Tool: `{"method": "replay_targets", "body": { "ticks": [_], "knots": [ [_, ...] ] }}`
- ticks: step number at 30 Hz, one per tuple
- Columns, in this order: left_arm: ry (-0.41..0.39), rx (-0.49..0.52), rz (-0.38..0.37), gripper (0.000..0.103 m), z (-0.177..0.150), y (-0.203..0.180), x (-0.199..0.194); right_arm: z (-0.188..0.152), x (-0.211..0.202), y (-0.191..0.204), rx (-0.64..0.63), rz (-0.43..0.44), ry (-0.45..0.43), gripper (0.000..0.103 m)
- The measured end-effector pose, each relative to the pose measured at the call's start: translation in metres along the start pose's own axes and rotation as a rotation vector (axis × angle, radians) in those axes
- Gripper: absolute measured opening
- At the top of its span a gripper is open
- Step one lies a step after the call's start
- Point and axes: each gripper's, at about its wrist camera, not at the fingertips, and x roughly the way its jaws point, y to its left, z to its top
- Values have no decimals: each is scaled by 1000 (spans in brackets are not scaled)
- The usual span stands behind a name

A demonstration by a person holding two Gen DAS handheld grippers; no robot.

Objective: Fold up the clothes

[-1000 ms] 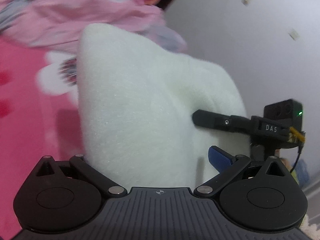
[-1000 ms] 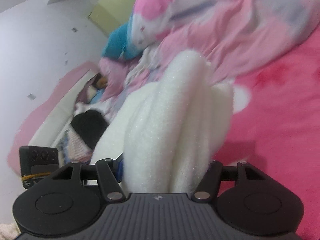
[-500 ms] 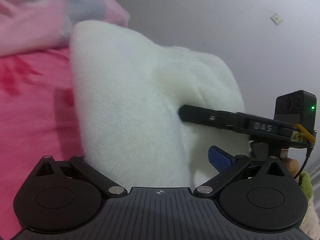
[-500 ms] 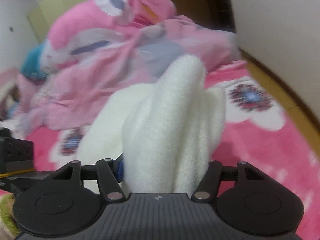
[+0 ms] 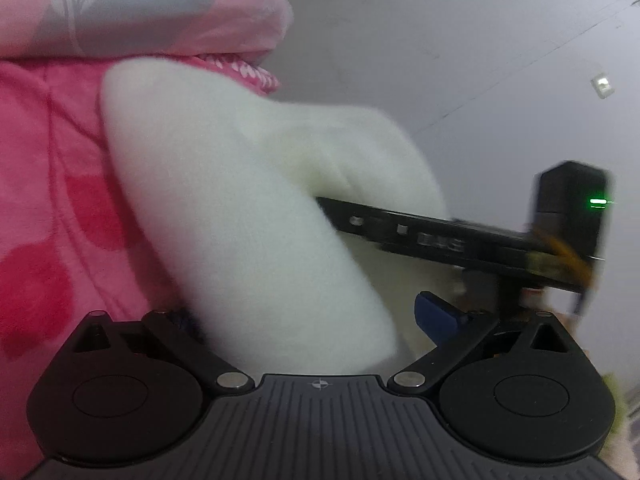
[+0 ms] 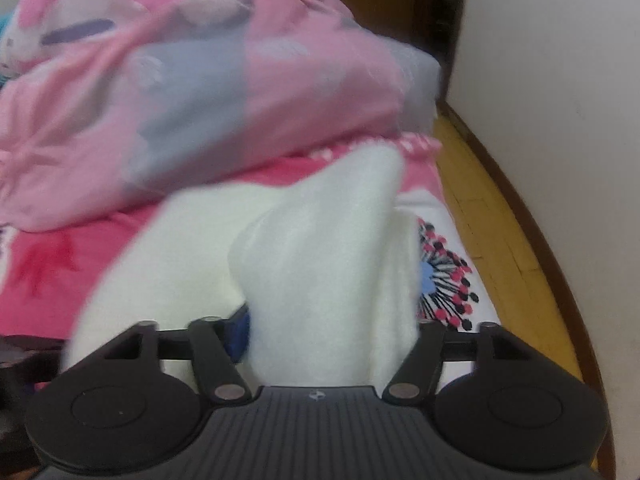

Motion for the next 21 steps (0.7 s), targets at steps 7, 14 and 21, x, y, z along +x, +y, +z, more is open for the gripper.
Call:
{"method": "replay_targets", "body": {
  "ticks": [7, 14, 21],
  "knots": [
    [7, -87, -28, 100, 3, 23, -17, -8, -39, -34, 147, -54, -132, 97],
    [-61, -45, 47, 101, -4, 23, -77, -39, -140, -55, 332, -152, -419, 87],
    [-212, 216, 142, 98, -12, -22, -87, -57, -144, -18, 323, 26, -437, 39]
  ]
}}
